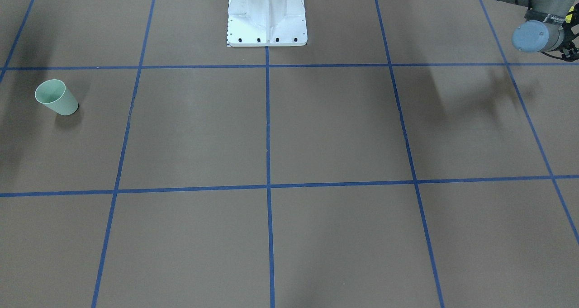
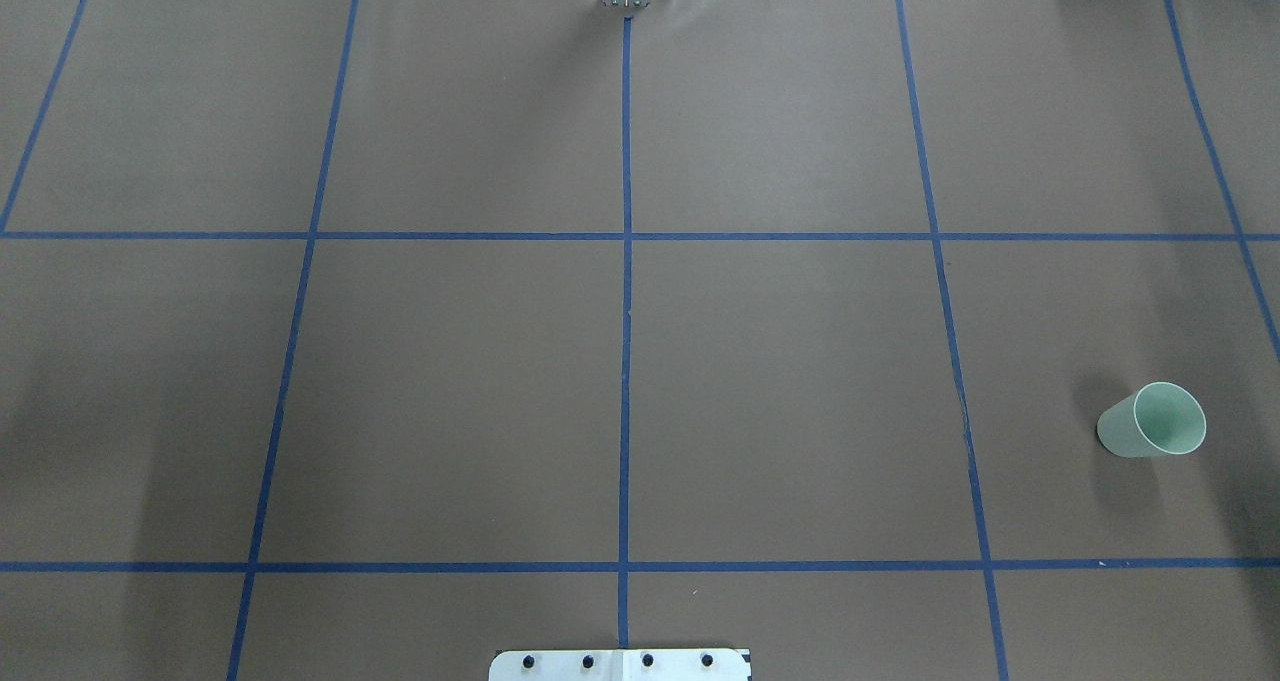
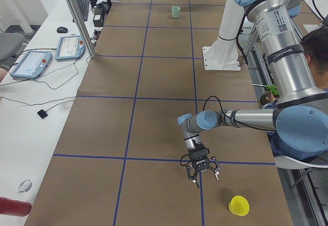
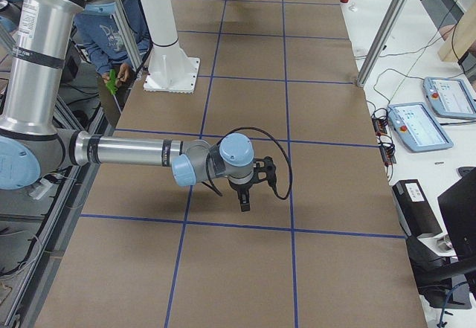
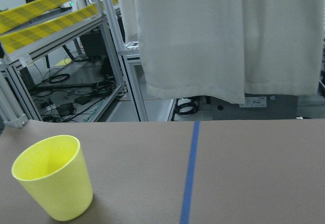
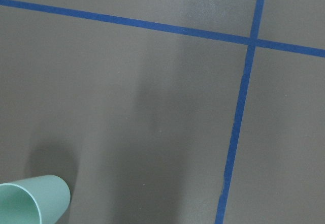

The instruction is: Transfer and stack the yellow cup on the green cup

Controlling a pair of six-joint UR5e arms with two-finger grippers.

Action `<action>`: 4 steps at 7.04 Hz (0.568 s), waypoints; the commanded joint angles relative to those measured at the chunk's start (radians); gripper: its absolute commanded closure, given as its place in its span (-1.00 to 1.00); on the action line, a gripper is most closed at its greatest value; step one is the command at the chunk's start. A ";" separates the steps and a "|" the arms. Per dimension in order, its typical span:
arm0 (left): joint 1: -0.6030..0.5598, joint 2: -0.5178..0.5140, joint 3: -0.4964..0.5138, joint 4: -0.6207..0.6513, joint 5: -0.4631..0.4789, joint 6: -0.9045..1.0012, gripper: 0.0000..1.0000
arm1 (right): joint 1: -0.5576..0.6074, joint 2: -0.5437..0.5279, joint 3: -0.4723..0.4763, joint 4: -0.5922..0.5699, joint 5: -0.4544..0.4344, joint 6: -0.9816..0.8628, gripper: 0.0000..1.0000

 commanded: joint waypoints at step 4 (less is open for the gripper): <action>0.237 -0.068 0.245 -0.067 -0.182 -0.326 -0.99 | -0.024 -0.003 -0.012 0.003 0.001 0.000 -1.00</action>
